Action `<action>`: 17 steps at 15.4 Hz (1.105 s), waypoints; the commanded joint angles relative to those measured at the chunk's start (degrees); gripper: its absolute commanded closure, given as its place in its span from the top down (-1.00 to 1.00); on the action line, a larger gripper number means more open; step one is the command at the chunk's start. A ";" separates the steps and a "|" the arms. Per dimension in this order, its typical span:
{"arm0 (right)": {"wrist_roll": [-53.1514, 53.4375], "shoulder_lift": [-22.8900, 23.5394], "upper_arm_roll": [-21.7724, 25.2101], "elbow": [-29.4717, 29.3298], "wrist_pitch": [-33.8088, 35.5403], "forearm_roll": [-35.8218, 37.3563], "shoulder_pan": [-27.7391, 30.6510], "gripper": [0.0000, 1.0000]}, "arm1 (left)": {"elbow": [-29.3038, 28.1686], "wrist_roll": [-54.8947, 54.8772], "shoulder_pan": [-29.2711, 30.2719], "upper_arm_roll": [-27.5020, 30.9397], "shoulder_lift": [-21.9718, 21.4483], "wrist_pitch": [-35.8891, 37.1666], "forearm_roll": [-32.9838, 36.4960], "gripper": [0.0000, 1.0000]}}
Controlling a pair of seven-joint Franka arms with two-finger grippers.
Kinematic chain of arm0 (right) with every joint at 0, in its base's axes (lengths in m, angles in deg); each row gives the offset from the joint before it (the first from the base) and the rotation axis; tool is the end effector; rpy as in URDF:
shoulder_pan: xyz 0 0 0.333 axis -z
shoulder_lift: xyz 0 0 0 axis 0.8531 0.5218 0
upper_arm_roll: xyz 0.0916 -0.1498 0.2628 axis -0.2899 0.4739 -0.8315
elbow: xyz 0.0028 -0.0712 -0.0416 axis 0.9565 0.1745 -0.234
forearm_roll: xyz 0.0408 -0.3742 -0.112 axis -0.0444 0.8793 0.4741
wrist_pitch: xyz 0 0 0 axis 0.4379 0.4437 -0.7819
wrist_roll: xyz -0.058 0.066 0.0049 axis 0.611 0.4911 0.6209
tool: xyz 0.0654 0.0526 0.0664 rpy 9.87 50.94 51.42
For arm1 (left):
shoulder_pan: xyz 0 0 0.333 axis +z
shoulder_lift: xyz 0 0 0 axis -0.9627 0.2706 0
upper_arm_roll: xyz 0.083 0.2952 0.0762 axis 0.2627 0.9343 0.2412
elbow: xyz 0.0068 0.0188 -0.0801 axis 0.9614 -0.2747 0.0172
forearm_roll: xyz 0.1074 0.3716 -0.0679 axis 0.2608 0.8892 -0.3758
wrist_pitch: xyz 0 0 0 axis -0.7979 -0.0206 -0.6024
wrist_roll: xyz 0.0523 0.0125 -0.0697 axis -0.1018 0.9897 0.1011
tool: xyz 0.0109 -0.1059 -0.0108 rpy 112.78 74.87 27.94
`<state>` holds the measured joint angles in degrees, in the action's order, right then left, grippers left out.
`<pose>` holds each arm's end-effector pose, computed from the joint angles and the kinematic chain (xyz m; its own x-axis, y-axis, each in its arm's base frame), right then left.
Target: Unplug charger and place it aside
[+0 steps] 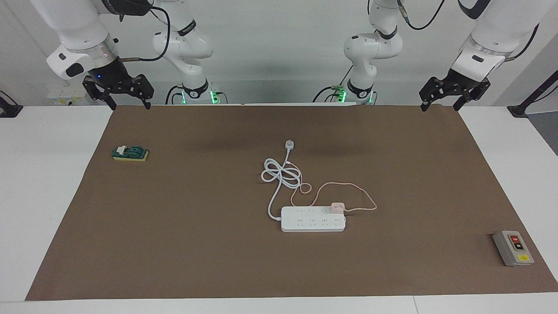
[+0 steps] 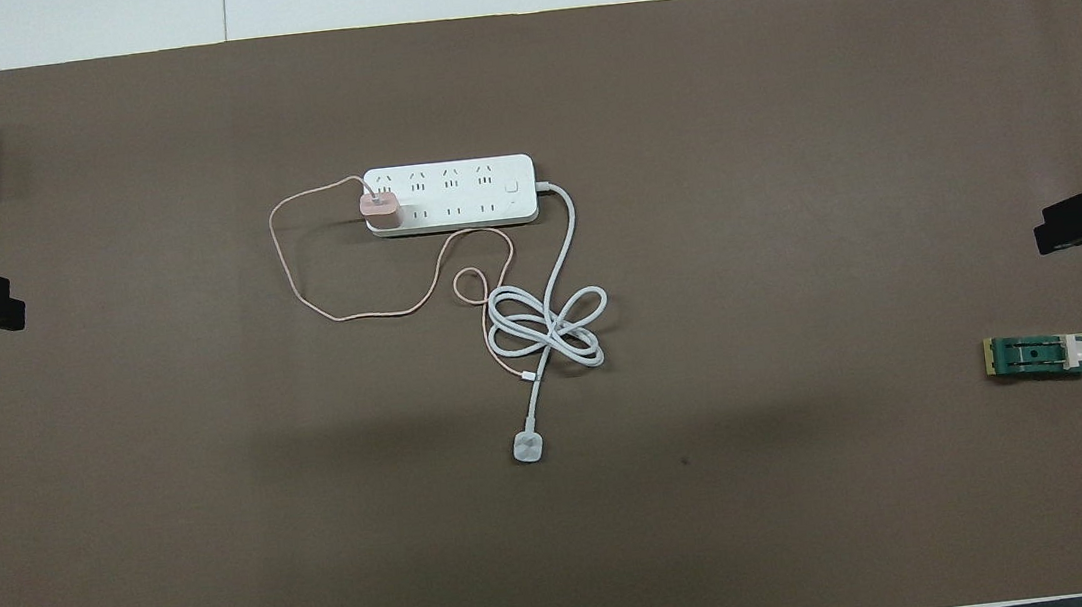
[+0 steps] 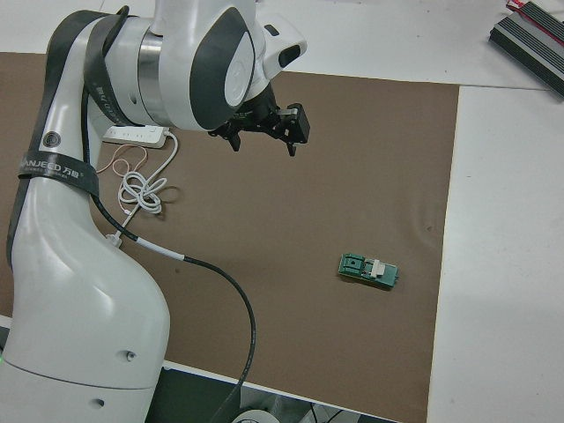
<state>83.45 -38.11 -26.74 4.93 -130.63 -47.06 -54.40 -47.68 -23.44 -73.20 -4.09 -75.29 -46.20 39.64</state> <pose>0.5208 -0.0208 0.6343 0.9980 0.0068 -0.0622 0.0069 -1.0000 0.0022 0.5421 -0.0373 0.6557 0.9961 -0.0724 -0.0507 -0.0726 -0.9974 -0.0015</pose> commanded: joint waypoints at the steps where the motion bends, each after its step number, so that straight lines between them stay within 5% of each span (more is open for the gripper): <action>1: -1.49 -0.12 -0.63 -0.53 0.88 -0.16 0.77 1.00 | -0.65 0.61 -0.74 0.71 -0.22 -0.88 0.02 1.00; 13: -3.26 -0.56 -0.37 0.35 -0.79 -1.30 1.13 1.00 | -0.92 0.61 -0.57 0.53 -0.49 -2.63 -0.24 1.00; 17: 10.68 0.67 -0.54 0.35 0.00 -7.43 0.77 1.00 | -1.53 0.26 -0.65 0.44 -0.84 -3.78 -0.24 1.00</action>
<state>87.18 -38.05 -26.69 5.09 -131.15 -50.09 -54.36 -47.74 -23.43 -73.20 -4.12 -75.29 -48.31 39.58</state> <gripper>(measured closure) 0.000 0.000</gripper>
